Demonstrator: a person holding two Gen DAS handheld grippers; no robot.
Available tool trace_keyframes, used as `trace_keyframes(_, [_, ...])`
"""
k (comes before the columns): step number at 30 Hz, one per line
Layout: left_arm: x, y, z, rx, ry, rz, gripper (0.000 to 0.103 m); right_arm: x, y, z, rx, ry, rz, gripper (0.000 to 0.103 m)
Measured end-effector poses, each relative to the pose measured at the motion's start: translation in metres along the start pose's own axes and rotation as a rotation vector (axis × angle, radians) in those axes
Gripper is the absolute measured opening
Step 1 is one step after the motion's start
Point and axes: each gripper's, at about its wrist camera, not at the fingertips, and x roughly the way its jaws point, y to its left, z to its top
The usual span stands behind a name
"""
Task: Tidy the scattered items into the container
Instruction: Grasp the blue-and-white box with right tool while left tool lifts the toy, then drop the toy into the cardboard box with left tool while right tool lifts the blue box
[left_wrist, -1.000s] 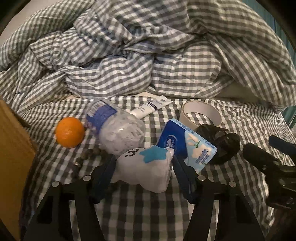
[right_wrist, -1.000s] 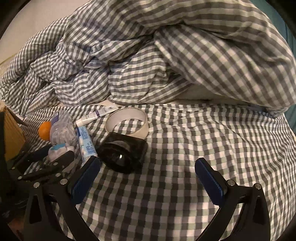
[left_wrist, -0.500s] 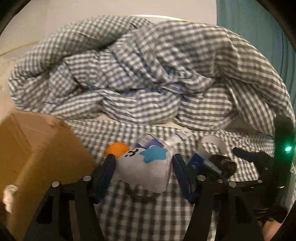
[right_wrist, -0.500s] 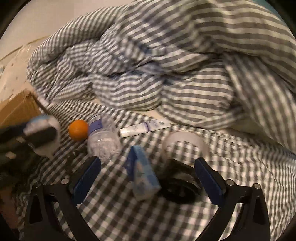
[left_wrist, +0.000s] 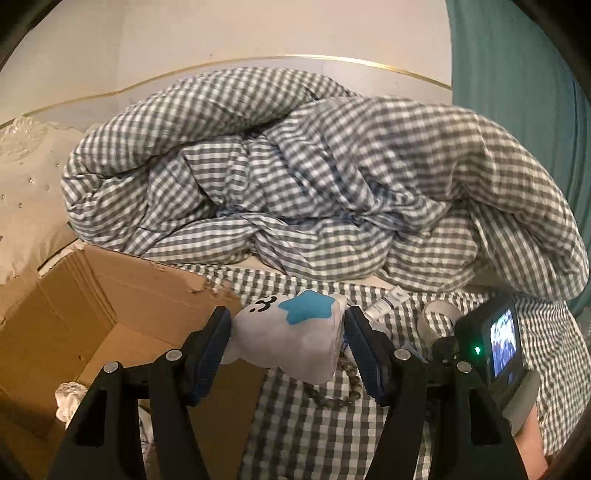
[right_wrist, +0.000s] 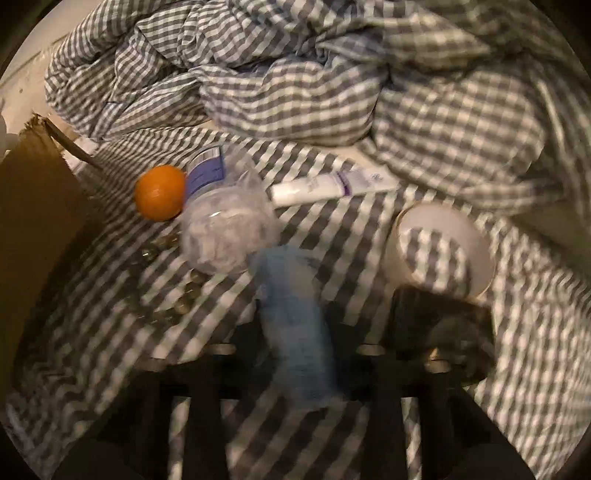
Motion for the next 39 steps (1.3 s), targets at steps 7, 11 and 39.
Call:
trace_keyframes(7, [-0.023, 0.012, 0.006, -0.017, -0.009, -0.002, 0.065, -0.034, 0.003, 0.006, 0.048, -0.050, 0.033, 0.019])
trace_keyframes(11, [-0.047, 0.023, 0.016, -0.034, -0.027, 0.005, 0.065, -0.074, 0.013, 0.019, 0.052, -0.109, 0.052, 0.019])
trace_keyframes(39, [-0.206, 0.162, 0.044, -0.021, -0.099, 0.126, 0.065, -0.299, 0.203, 0.043, -0.017, -0.436, 0.260, 0.019])
